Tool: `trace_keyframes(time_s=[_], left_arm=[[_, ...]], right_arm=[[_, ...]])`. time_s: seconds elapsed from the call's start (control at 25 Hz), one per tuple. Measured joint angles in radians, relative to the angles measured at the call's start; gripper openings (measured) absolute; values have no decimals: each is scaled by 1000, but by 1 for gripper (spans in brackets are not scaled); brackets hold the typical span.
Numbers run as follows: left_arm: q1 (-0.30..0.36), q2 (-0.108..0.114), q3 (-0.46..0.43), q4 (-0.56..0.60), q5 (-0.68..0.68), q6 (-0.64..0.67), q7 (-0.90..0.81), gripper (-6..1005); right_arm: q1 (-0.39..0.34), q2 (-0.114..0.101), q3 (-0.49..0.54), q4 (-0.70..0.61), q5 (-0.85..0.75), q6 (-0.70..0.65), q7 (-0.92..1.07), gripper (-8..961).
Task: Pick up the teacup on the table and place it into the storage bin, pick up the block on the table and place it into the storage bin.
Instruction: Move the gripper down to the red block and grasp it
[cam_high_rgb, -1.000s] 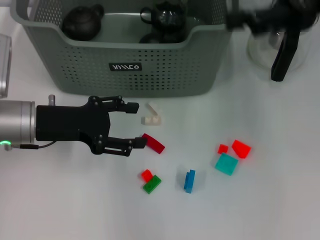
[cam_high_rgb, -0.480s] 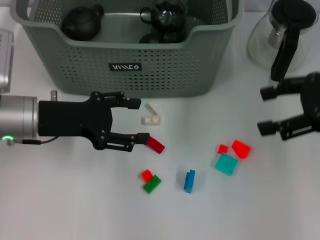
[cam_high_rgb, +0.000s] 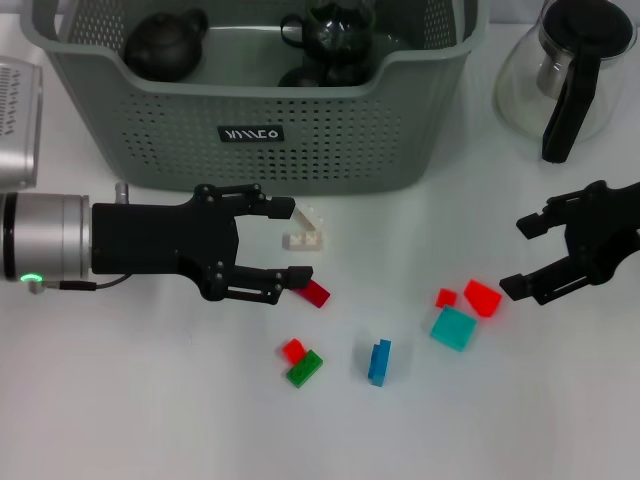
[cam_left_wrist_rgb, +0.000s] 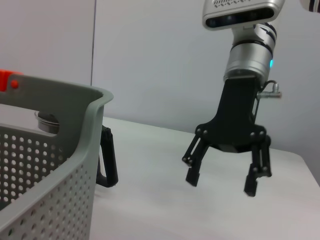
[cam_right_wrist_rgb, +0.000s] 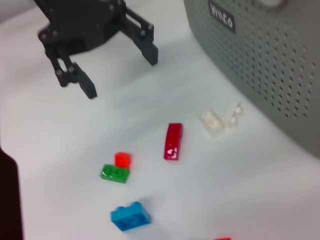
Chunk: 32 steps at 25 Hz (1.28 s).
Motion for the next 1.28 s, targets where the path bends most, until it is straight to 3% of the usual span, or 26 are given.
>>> trace_keyframes(time_s=[0.28, 0.64, 1.28], left_arm=[[3, -4, 0, 0, 0, -5, 1, 846], [1, -4, 0, 0, 0, -5, 1, 845], [2, -7, 0, -25, 0, -18, 1, 845]], right_arm=[[2, 0, -201, 26, -10, 142, 67, 946], [12, 1, -378, 64, -11, 271, 124, 947], [13, 2, -411, 95, -43, 300, 130, 909]])
